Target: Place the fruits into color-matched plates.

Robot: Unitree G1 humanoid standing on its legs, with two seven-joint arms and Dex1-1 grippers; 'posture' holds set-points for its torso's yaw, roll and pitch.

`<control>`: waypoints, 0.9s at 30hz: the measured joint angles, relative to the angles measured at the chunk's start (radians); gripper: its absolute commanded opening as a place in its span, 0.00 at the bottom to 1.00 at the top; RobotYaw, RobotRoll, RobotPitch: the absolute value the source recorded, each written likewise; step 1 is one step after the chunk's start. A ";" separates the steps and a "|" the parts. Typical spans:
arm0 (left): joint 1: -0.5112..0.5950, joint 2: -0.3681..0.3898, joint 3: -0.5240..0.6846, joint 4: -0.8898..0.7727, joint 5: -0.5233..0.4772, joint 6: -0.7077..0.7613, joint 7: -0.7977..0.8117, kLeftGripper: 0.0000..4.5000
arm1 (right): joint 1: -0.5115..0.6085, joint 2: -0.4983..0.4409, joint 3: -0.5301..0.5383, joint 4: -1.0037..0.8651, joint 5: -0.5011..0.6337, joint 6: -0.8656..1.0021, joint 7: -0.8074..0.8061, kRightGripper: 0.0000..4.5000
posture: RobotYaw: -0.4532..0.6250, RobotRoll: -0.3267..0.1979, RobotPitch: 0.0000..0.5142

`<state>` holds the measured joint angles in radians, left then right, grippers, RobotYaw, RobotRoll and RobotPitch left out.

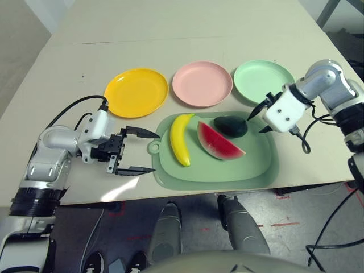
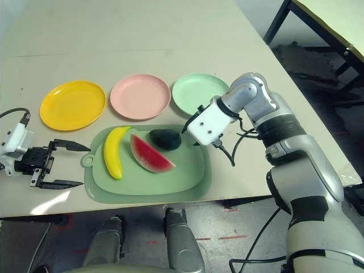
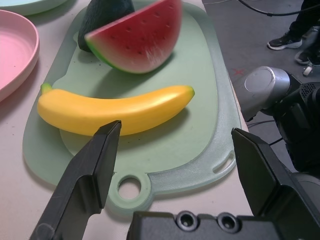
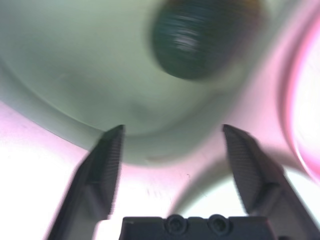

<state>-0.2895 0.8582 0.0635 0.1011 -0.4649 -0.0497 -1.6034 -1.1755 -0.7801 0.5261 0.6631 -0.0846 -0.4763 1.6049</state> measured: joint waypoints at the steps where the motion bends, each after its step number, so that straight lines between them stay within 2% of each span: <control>1: 0.000 0.000 0.000 0.003 0.000 -0.001 0.000 1.00 | -0.004 -0.015 -0.005 -0.044 0.002 0.088 0.000 0.99 | 0.34 0.62 0.44; 4: 0.000 0.002 0.000 0.013 0.000 -0.006 -0.001 1.00 | -0.008 -0.066 -0.006 -0.247 0.022 0.457 0.000 0.99 | 0.33 0.62 0.45; 8: -0.010 0.004 -0.005 0.017 0.000 -0.007 -0.001 1.00 | -0.033 -0.081 -0.005 -0.505 0.050 1.040 0.000 0.99 | 0.33 0.62 0.45; 12: -0.020 0.004 -0.009 0.020 0.000 -0.008 -0.001 1.00 | -0.038 -0.126 0.038 -0.705 0.116 1.421 0.004 0.99 | 0.32 0.62 0.45; 14: -0.029 0.004 -0.018 0.020 -0.001 -0.007 -0.002 1.00 | -0.045 -0.120 0.055 -0.767 0.148 1.594 -0.001 0.99 | 0.32 0.62 0.46; 18: -0.050 -0.018 -0.018 0.011 -0.032 0.031 0.010 1.00 | -0.075 -0.101 0.089 -0.816 0.192 1.764 -0.049 0.99 | 0.33 0.62 0.46; 27: -0.062 -0.049 0.018 -0.065 -0.119 0.150 0.105 1.00 | -0.078 -0.066 0.128 -0.811 0.260 1.816 -0.162 0.99 | 0.35 0.62 0.48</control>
<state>-0.3512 0.8091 0.0819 0.0361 -0.5836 0.1003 -1.4983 -1.2531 -0.8461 0.6538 -0.1476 0.1750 1.3394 1.4434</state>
